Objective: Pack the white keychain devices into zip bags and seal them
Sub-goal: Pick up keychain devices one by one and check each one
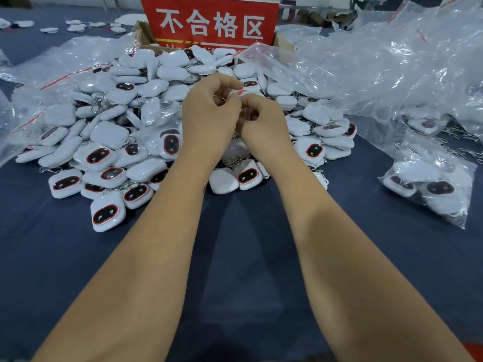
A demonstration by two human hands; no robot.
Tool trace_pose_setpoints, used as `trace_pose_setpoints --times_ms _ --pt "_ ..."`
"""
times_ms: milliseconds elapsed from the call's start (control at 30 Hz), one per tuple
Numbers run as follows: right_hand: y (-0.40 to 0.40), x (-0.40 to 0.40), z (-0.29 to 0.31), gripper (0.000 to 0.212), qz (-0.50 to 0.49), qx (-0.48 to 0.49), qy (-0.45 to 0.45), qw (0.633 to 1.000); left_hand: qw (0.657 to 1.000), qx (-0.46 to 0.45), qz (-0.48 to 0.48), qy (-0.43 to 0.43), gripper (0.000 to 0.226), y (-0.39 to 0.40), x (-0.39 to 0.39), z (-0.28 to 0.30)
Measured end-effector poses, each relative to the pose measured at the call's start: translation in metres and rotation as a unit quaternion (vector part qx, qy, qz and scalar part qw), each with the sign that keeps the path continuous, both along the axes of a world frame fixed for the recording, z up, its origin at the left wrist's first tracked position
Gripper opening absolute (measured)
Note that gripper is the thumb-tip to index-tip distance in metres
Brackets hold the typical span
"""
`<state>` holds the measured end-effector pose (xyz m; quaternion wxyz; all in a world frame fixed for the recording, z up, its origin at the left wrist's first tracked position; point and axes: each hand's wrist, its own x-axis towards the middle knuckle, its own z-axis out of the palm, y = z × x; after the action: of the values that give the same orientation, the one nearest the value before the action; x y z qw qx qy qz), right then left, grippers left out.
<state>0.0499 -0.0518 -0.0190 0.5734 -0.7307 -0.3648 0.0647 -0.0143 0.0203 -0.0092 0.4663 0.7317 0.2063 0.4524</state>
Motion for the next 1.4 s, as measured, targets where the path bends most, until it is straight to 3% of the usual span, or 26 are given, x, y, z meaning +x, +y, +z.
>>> trace_pose_setpoints --times_ms 133,333,400,500,633,733,867,933,967,1033,1100,1233,1300,1400 --pt "0.0 0.0 0.0 0.033 0.017 -0.041 -0.034 0.998 1.0 -0.029 0.006 -0.005 0.028 0.004 -0.005 -0.001" --pt "0.013 -0.01 0.015 0.039 0.026 -0.021 0.014 0.999 0.993 -0.116 -0.006 -0.013 0.028 0.019 -0.026 0.013" --pt "0.027 -0.018 0.028 0.039 0.051 -0.019 0.015 0.998 0.995 -0.093 0.03 -0.037 0.027 0.029 -0.036 0.028" --pt "0.052 -0.035 0.052 0.041 0.143 0.054 0.049 0.987 0.979 -0.016 0.127 -0.158 0.027 0.036 -0.052 0.057" --pt "0.074 -0.052 0.072 0.037 0.274 0.203 0.148 0.928 0.948 0.09 0.18 -0.246 0.02 0.035 -0.064 0.083" --pt "0.07 -0.045 0.059 0.034 0.231 0.181 0.153 0.944 0.966 0.104 0.188 -0.142 0.019 0.033 -0.057 0.073" --pt "0.042 -0.019 0.03 0.032 0.099 0.019 0.095 0.99 0.993 0.003 0.108 0.039 0.03 0.018 -0.029 0.024" --pt "0.026 -0.008 0.018 0.03 0.033 -0.026 0.102 0.994 0.991 0.01 0.085 0.106 0.031 0.013 -0.017 0.001" --pt "0.02 -0.004 0.012 0.031 0.006 -0.034 0.084 0.996 0.986 0.028 0.078 0.147 0.03 0.012 -0.011 -0.008" --pt "0.013 -0.001 0.002 0.035 -0.043 -0.078 -0.049 0.995 0.973 0.059 0.072 0.21 0.033 0.014 -0.001 -0.015" --pt "0.009 0.002 -0.005 0.044 -0.094 -0.123 -0.165 0.974 0.97 0.065 0.072 0.225 0.033 0.015 0.006 -0.016" --pt "0.005 0.008 -0.011 0.068 -0.138 -0.21 -0.221 0.942 0.974 0.069 0.077 0.203 0.031 0.016 0.008 -0.02" --pt "0.004 0.01 -0.013 0.059 -0.124 -0.264 -0.247 0.924 0.972 0.087 0.082 0.202 0.029 0.016 0.006 -0.022" --pt "0.007 0.011 -0.015 0.042 -0.09 -0.248 -0.273 0.925 0.959 0.145 0.082 0.229 0.026 0.014 0.004 -0.026"
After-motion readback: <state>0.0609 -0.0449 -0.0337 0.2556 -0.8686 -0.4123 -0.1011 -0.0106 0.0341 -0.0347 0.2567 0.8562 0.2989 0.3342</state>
